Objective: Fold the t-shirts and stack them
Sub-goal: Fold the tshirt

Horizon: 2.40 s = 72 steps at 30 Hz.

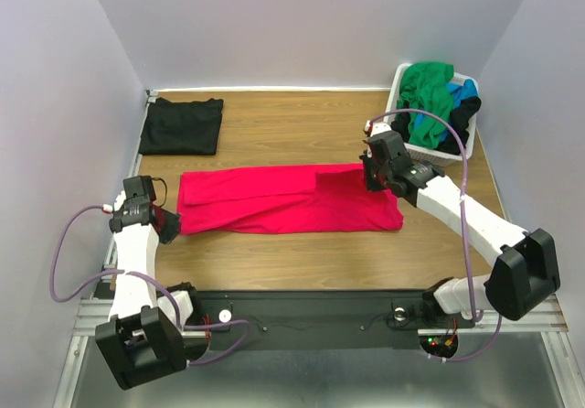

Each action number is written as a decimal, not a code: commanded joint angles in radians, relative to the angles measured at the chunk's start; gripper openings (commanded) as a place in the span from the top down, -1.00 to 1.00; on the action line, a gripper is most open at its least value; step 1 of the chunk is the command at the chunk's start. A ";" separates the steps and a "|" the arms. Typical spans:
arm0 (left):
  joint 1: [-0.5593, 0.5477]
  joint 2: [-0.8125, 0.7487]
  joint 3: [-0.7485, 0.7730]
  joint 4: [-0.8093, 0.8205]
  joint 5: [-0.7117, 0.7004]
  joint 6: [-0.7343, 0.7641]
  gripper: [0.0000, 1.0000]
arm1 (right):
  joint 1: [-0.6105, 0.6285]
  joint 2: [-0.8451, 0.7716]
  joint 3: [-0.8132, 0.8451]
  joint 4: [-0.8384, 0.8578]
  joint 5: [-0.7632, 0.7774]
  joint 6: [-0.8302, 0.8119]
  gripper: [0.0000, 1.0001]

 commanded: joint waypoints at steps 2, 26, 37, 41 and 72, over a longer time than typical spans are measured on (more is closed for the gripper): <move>0.023 -0.029 0.069 -0.033 -0.061 -0.025 1.00 | 0.006 -0.038 0.009 -0.035 0.031 -0.003 0.99; 0.030 0.460 0.209 0.253 0.028 0.014 1.00 | -0.011 0.314 0.250 -0.049 0.291 -0.009 0.99; 0.030 0.427 0.226 0.241 0.008 0.003 1.00 | -0.019 0.279 0.273 -0.058 0.337 -0.039 0.99; 0.030 0.437 0.227 0.242 -0.014 -0.011 1.00 | -0.022 0.278 0.270 -0.060 0.338 -0.046 0.99; -0.058 0.327 0.374 0.256 0.015 0.017 -0.97 | -0.042 0.202 0.270 -0.075 0.033 0.023 -1.00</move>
